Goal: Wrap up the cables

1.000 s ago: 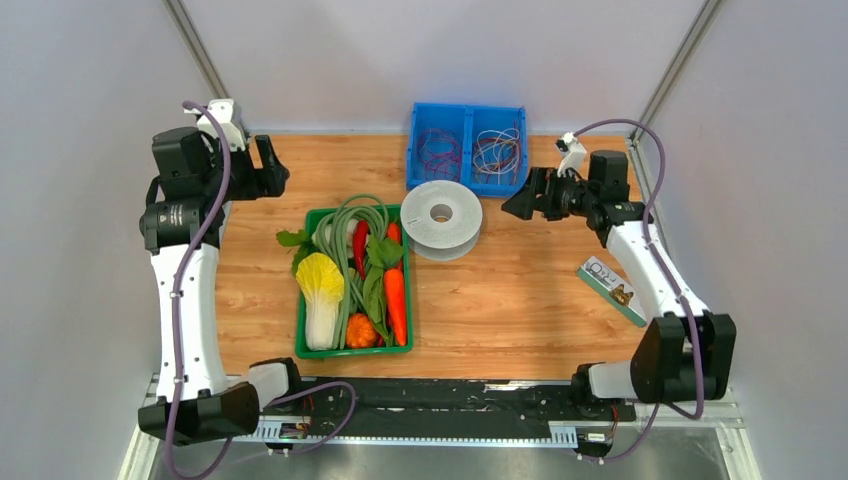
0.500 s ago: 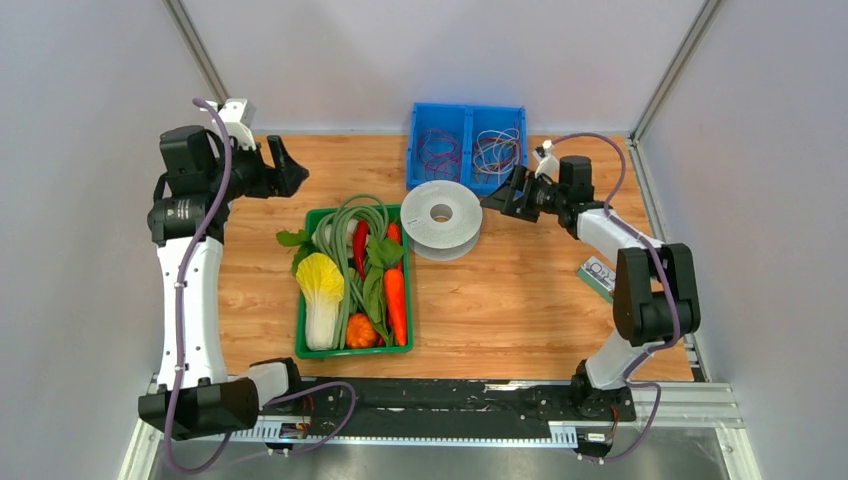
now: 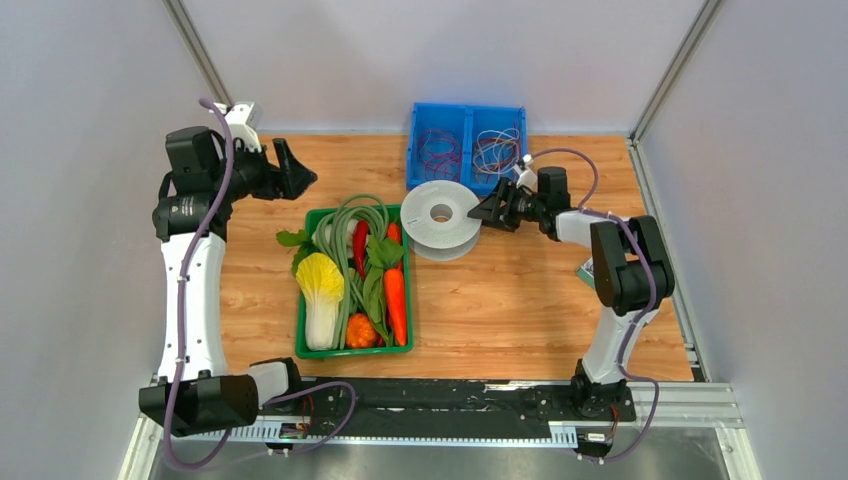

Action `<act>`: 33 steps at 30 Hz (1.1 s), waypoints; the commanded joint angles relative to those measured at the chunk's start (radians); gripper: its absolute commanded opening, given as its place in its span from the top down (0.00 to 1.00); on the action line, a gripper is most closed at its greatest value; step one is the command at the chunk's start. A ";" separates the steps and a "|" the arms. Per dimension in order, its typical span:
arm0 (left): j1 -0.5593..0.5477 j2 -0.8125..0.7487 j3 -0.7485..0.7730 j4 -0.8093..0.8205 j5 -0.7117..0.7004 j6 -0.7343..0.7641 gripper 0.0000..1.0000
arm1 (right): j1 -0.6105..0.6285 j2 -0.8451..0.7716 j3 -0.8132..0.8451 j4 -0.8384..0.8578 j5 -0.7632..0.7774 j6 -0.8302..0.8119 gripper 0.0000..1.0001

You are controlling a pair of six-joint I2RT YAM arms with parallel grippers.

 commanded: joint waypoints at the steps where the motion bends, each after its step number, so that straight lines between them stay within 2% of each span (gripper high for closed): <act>1: 0.003 0.004 -0.010 0.029 0.046 0.004 0.12 | 0.018 0.044 0.017 0.171 -0.024 0.118 0.38; 10: 0.003 0.015 -0.010 0.020 0.063 0.005 0.12 | 0.016 0.090 -0.058 0.365 -0.046 0.281 0.68; 16: 0.003 0.019 -0.024 0.040 0.089 -0.024 0.12 | -0.020 0.006 -0.170 0.402 -0.135 0.322 0.98; 18: 0.003 0.015 -0.033 0.046 0.099 -0.025 0.12 | -0.057 -0.043 -0.219 0.383 -0.169 0.310 1.00; 23: 0.003 -0.007 -0.070 0.075 0.125 -0.039 0.12 | -0.146 -0.158 -0.288 0.137 -0.287 0.174 1.00; 28: 0.003 -0.015 -0.114 0.118 0.132 -0.080 0.12 | -0.180 -0.246 -0.310 -0.297 -0.369 -0.124 1.00; 33: 0.003 -0.035 -0.169 0.190 0.151 -0.157 0.12 | -0.200 -0.284 -0.356 -0.482 -0.366 -0.284 1.00</act>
